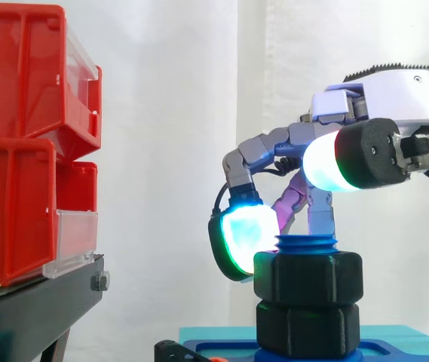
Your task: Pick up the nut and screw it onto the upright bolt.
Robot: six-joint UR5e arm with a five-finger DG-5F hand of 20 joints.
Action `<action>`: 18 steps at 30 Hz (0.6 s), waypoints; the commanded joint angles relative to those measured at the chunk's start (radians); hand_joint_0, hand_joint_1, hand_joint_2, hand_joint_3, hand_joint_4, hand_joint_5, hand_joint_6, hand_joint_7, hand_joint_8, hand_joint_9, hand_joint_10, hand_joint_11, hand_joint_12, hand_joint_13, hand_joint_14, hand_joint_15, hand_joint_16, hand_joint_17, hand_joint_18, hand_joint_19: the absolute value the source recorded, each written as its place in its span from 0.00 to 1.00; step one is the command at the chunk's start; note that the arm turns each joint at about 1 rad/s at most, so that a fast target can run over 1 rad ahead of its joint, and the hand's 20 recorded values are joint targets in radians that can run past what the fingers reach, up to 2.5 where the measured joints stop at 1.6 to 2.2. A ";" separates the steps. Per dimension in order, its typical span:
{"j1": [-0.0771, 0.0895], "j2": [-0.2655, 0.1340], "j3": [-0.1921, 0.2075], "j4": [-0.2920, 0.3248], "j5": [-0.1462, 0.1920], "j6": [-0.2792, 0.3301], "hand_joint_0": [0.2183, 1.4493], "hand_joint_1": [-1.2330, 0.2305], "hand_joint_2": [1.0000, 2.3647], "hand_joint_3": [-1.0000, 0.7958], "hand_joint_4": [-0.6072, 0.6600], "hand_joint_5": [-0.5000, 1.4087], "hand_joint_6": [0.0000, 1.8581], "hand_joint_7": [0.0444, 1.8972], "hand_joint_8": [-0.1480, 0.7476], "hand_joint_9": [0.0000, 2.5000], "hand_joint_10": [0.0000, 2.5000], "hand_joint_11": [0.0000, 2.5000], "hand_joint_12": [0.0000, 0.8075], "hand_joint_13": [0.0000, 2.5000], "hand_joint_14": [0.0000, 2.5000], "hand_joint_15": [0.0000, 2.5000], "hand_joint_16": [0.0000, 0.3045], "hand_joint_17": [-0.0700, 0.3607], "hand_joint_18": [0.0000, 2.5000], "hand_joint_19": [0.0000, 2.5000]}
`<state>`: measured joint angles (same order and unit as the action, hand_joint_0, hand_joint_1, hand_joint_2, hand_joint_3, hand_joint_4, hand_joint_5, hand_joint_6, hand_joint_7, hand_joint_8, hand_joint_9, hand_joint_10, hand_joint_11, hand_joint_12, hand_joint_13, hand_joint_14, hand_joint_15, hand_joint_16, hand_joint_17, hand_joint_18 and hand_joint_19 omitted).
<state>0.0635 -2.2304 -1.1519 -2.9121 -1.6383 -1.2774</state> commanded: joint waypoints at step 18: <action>-0.027 0.002 0.078 -0.124 -0.023 -0.036 0.19 0.63 0.00 0.28 0.53 0.31 0.27 0.76 0.45 0.72 0.00 0.06 0.37 0.44 0.00 0.04 0.15 0.41 0.42 0.17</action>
<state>0.0385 -2.2290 -1.0810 -3.0226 -1.6604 -1.3043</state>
